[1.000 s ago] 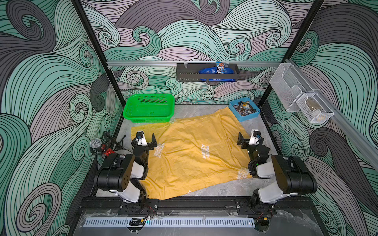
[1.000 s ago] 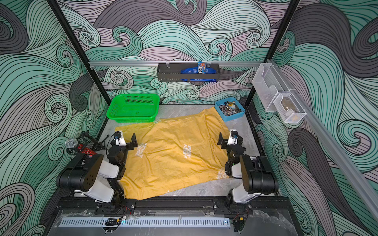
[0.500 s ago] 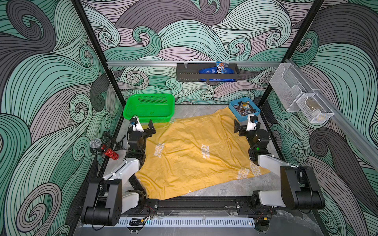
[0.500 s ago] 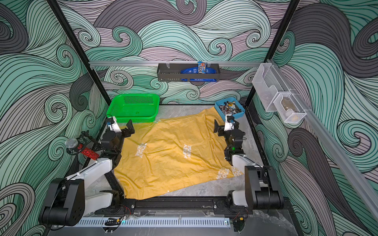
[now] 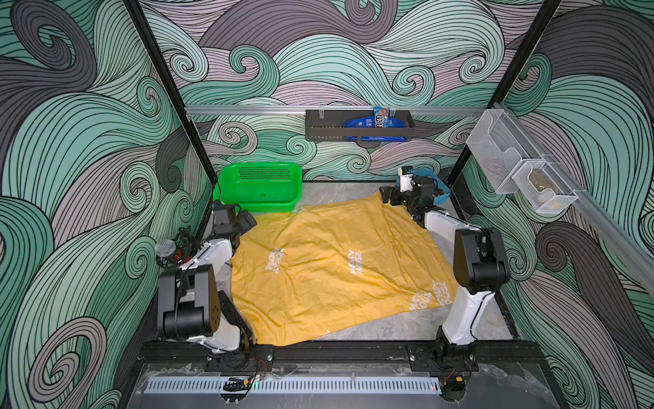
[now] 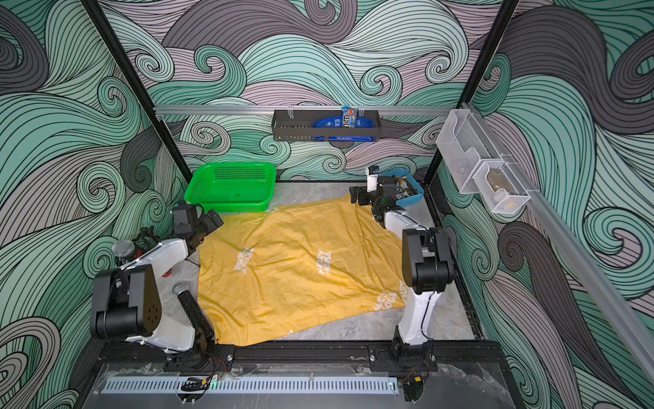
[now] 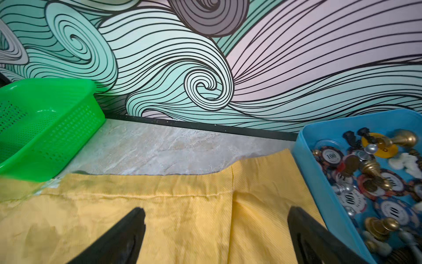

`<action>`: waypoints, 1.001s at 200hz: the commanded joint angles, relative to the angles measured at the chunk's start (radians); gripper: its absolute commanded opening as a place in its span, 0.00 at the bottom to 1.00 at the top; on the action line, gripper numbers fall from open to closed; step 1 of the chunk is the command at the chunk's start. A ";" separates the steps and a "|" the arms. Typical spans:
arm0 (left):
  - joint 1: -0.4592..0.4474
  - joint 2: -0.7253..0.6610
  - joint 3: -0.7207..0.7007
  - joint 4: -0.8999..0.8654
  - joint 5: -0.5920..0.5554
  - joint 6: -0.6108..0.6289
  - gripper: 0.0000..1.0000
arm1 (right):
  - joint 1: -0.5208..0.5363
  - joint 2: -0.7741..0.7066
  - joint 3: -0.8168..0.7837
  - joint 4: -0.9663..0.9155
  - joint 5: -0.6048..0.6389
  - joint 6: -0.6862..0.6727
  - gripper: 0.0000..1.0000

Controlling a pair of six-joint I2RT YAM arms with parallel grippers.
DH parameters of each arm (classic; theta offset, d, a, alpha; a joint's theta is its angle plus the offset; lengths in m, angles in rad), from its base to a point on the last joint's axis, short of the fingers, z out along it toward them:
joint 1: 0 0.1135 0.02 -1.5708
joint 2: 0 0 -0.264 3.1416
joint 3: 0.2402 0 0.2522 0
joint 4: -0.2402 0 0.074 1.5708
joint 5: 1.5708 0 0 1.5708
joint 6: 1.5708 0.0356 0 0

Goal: Roll up the pillowcase
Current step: Fold the pillowcase at the center of the board.

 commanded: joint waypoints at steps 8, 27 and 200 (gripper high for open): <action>0.011 0.111 0.087 -0.127 0.032 -0.061 0.97 | 0.002 0.105 0.124 -0.177 -0.013 0.064 1.00; 0.012 0.183 0.151 -0.163 0.003 -0.060 0.97 | 0.001 0.170 0.185 -0.213 -0.011 0.081 1.00; 0.038 0.524 0.428 -0.403 -0.080 -0.064 0.72 | 0.007 0.573 0.736 -0.645 0.239 0.194 1.00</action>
